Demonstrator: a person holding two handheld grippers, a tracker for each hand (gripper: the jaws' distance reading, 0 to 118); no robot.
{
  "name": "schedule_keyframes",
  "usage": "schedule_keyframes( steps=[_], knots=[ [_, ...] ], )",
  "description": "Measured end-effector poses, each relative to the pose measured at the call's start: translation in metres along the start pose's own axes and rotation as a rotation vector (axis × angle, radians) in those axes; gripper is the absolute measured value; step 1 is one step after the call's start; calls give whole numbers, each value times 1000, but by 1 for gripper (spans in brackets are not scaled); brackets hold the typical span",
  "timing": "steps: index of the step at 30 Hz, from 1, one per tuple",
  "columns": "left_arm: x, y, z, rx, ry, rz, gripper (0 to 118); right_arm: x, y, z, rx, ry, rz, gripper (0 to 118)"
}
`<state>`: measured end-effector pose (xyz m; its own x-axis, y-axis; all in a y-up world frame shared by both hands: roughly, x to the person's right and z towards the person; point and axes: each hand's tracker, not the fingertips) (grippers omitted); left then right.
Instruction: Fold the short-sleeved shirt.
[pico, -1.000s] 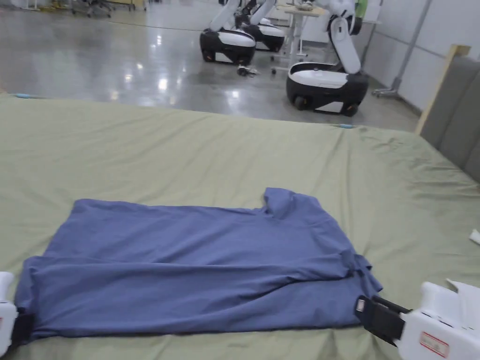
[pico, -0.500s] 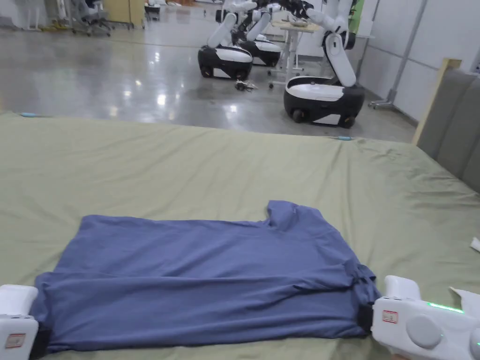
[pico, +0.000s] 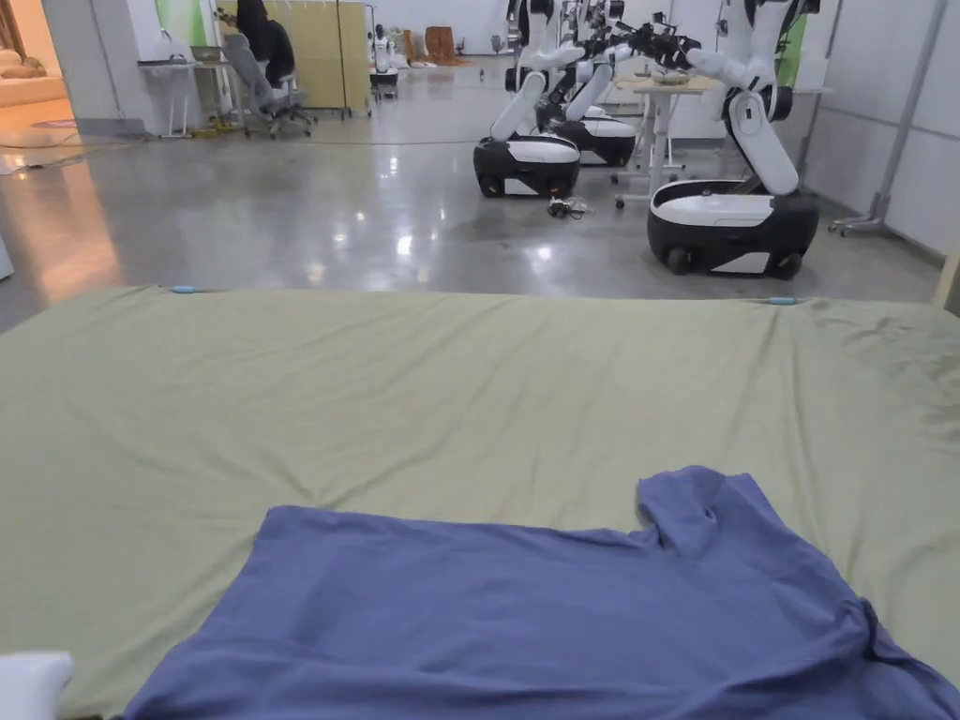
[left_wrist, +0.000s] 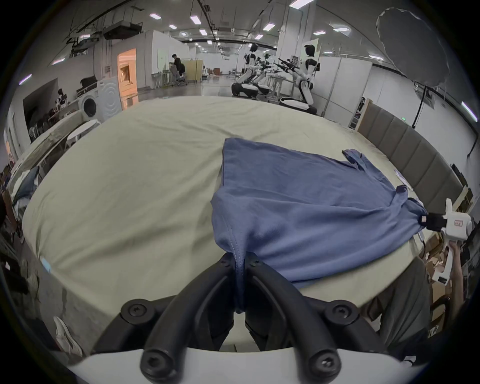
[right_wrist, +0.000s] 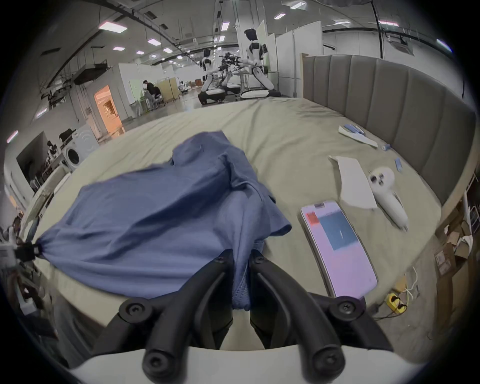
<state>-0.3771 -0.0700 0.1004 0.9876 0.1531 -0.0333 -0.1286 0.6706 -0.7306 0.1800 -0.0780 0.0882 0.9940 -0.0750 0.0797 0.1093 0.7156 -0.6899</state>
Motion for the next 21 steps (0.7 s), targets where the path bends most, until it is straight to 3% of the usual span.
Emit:
schedule_keyframes(
  steps=[6,7,8,9,10,11,15,17,18,19,20,21],
  knots=[
    [14,-29,12,-32,-10,-8,4,-1,-32,11,6,2,106,11],
    [15,-32,13,-44,-18,-10,10,-2,-33,11,8,-4,116,24],
    [17,-36,16,-18,-4,-13,26,-2,-32,11,8,-8,120,43],
    [18,-38,21,14,7,-11,51,-3,-30,13,9,-16,132,59],
    [13,-41,21,28,13,-16,73,-2,-30,18,19,-16,135,63],
    [15,-42,30,87,32,-17,73,-2,-30,24,39,-10,131,63],
    [25,-36,70,307,48,0,71,-2,-20,51,137,29,72,63],
    [32,-31,79,339,56,5,66,-8,-12,64,175,85,51,53],
    [32,-27,79,343,64,13,57,-12,-9,67,171,114,45,35],
    [34,-26,81,338,54,13,26,-16,-8,70,182,126,51,1],
    [36,-24,83,338,32,20,4,-23,-6,72,195,122,64,0],
    [39,-25,84,341,22,21,2,-29,-5,74,219,117,80,0]
  ],
)
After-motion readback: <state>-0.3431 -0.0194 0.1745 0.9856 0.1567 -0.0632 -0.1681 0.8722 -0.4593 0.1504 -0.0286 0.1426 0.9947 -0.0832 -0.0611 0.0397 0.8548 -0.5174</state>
